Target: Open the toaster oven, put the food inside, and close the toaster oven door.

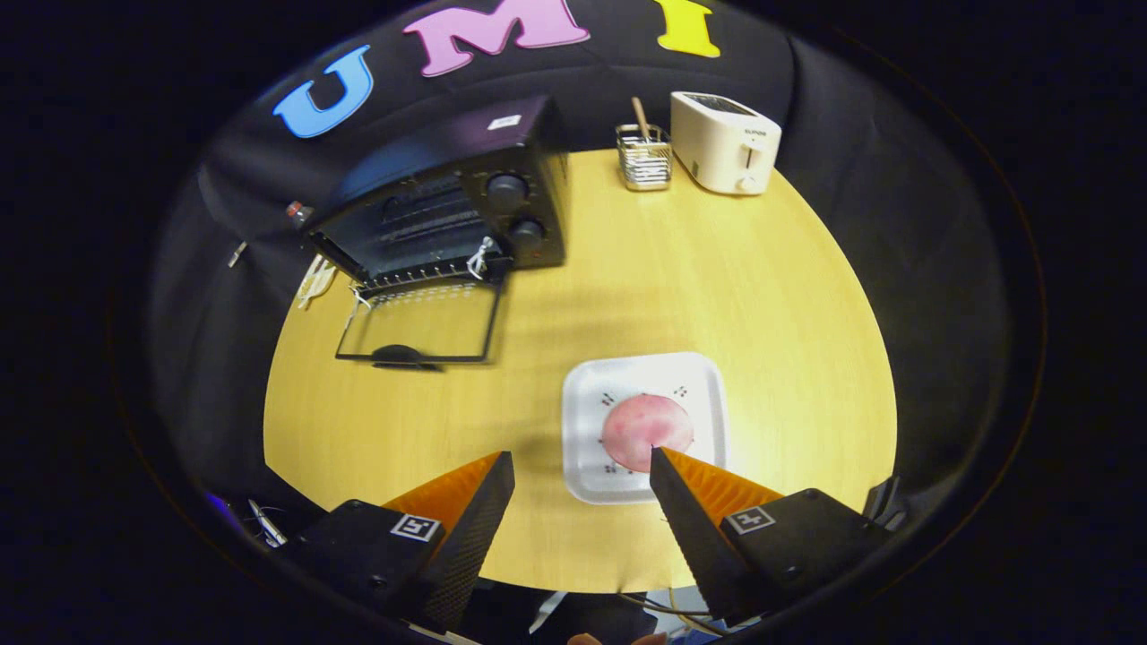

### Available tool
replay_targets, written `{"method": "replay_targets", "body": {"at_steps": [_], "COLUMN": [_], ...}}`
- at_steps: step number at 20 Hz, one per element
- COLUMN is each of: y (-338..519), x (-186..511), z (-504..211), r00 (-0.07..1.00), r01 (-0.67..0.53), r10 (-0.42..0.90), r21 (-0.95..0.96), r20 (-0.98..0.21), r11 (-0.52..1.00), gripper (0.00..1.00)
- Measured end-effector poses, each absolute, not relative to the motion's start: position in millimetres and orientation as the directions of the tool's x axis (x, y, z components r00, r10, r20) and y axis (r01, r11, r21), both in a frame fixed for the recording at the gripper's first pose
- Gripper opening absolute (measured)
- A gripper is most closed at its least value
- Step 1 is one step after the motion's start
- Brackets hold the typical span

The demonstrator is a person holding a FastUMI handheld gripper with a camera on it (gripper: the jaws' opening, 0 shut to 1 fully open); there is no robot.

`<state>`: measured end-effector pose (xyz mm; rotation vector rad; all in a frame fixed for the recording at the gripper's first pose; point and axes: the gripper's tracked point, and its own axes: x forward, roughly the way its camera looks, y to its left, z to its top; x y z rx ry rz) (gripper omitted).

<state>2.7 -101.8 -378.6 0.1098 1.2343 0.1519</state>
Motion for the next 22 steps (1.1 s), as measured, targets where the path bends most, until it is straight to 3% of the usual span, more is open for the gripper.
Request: {"method": "replay_targets", "body": {"at_steps": [6, 12, 16, 17, 18, 21, 22], "y": [-168.0, -179.7, -182.1, -186.5, -185.7, -186.2, -187.2], "x": [20.9, 34.1, 36.6, 33.5, 31.9, 35.3, 32.6], "z": [-422.7, -469.6, -490.4, -494.5, -503.1, -494.9, -492.1], "r00": [0.182, 0.087, 0.062, 0.043, 0.058, 0.056, 0.052], "r01": [-0.046, -0.093, -0.124, -0.131, -0.118, -0.155, -0.141], "r10": [0.13, 0.131, 0.119, 0.113, 0.11, 0.188, 0.21], "r21": [0.123, 0.122, 0.11, 0.107, 0.102, 0.177, 0.201], "r20": [-0.975, -0.988, -0.991, -0.993, -0.992, -0.981, -0.976], "r11": [0.991, 0.988, 0.986, 0.986, 0.988, 0.972, 0.969], "gripper": [0.99, 0.96, 0.6, 0.38, 0.27, 0.08, 0.08]}}
